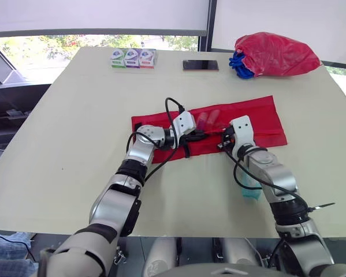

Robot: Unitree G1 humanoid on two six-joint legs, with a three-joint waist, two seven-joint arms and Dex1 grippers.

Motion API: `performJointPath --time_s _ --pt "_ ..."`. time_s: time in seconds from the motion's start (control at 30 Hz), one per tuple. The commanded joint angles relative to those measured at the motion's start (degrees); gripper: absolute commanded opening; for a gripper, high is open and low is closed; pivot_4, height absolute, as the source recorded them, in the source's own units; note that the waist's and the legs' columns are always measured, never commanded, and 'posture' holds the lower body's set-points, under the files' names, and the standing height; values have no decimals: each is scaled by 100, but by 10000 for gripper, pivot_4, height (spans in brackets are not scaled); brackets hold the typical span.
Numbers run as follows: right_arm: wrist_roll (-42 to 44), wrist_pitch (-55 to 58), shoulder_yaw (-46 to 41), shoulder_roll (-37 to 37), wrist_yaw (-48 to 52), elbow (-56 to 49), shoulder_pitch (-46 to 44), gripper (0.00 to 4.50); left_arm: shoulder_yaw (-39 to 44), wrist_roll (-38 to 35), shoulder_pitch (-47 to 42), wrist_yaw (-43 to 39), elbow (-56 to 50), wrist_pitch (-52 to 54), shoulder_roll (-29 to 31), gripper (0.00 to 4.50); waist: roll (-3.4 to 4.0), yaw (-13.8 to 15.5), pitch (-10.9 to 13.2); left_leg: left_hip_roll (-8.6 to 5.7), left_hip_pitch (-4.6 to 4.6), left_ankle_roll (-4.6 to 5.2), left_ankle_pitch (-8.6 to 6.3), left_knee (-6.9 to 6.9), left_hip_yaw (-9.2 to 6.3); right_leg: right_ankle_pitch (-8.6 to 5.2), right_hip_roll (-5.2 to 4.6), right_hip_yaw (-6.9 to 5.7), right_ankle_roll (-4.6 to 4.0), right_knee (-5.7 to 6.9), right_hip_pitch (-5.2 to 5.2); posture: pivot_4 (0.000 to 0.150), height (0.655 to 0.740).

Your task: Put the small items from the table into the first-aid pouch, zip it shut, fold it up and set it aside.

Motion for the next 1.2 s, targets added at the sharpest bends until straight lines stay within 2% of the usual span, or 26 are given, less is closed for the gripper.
performJointPath --time_s 0.03,0.2,0.33,0.7,0.97,1.2 --pt "-97 -571 -228 212 -228 -5 -90 187 -86 11 59 -117 -170 -102 -34 0 0 0 0 0 0 0 0 0 -1 0 0 -1 0 0 0 1500 7400" --pt "-51 -756 -312 376 -168 77 -70 187 -109 31 62 -141 -123 -138 -48 0 1 4 0 0 0 0 0 0 -1 0 0 -1 0 2 0 1500 7400" --pt "87 -445 -186 216 260 -289 166 187 -109 50 35 -146 -54 -172 -42 0 1 11 0 0 0 0 0 0 -1 0 0 -1 0 -1 1 1500 7400" --pt "839 664 -353 -1145 1610 -2286 1210 187 -115 69 101 -465 -39 -301 103 0 0 14 0 1 -1 1 -1 0 -4 0 0 -3 0 -2 3 1500 7400" --pt "1559 -747 -1260 -1980 2989 -2893 2098 187 -210 56 59 -1006 37 -473 192 0 -2 26 0 1 2 2 -1 1 -2 -1 1 -1 1 -3 5 1500 7400" --pt "2548 -904 -2224 -2450 3731 -2916 2399 187 -165 167 -207 -1098 469 -872 368 0 -2 25 1 2 3 2 -1 2 -1 -1 2 0 1 -3 6 1500 7400"
